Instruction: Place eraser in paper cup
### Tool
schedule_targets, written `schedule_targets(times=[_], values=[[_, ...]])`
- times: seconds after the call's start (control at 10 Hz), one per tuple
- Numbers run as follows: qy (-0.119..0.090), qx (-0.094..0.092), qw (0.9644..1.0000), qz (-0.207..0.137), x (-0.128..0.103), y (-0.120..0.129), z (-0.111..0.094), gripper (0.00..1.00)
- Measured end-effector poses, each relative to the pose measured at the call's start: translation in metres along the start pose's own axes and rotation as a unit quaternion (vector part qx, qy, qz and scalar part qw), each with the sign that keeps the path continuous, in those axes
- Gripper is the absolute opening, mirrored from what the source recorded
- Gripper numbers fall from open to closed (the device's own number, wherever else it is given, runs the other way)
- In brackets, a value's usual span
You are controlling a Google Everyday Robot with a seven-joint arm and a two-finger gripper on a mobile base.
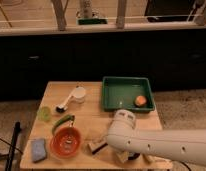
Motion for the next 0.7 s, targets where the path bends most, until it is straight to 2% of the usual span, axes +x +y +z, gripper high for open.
schedule_targets(times=[0.7], values=[[-0.024,-0.011,0.9995,-0.019,-0.028,-0.041,0.002,0.80]])
